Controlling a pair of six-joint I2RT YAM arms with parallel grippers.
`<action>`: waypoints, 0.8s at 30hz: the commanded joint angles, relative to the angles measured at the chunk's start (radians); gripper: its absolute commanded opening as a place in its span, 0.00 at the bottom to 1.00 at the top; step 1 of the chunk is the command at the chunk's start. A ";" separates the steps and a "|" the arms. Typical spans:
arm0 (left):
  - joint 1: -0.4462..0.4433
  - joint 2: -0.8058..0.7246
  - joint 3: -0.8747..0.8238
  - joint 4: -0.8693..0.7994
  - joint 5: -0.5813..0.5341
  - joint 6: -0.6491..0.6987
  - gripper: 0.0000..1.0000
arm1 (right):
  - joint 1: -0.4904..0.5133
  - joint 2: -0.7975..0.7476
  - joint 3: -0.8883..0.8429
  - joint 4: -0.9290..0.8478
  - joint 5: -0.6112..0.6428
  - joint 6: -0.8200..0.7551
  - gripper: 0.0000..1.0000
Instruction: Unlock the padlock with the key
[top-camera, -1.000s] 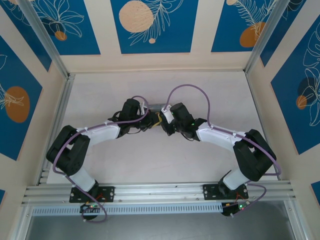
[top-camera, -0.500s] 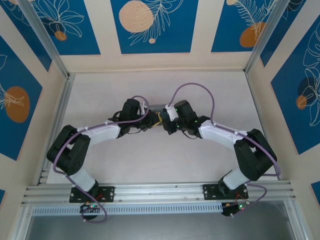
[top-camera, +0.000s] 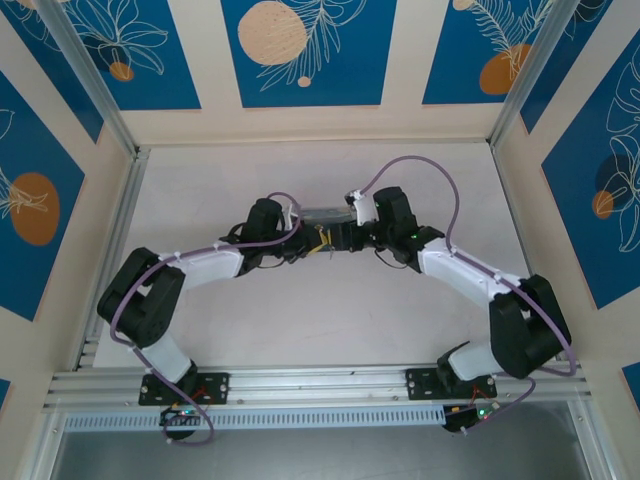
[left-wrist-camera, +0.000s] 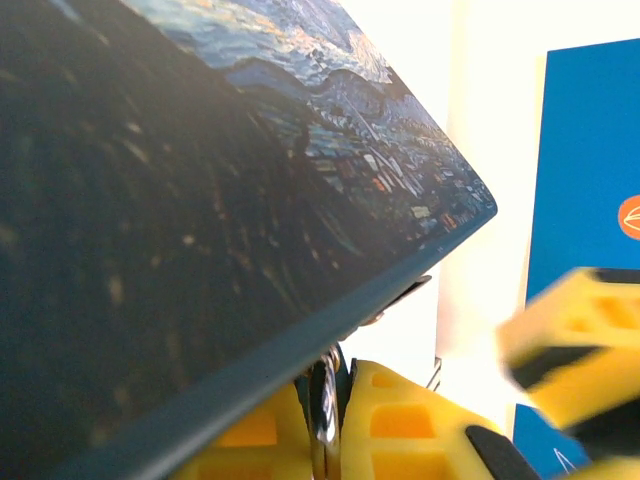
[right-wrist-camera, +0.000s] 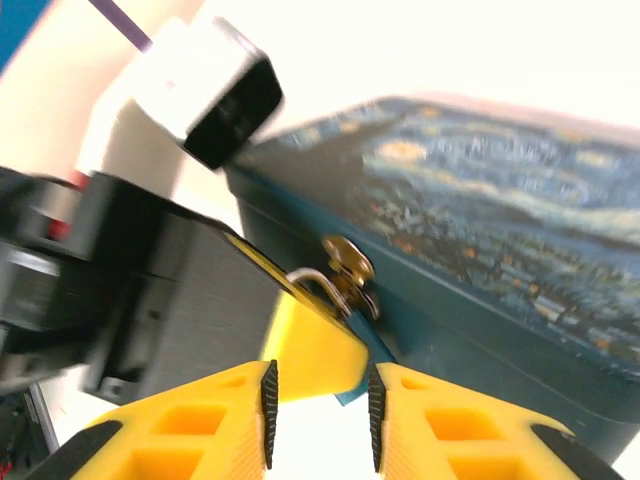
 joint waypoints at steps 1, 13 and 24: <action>-0.005 0.002 0.019 0.024 0.022 0.023 0.00 | -0.003 -0.038 -0.035 0.010 0.049 0.021 0.33; -0.004 -0.010 0.025 0.008 0.020 0.031 0.00 | 0.024 0.003 -0.061 0.016 0.072 0.046 0.32; -0.005 -0.010 0.026 0.010 0.022 0.028 0.00 | 0.065 0.029 -0.063 -0.012 0.138 -0.004 0.34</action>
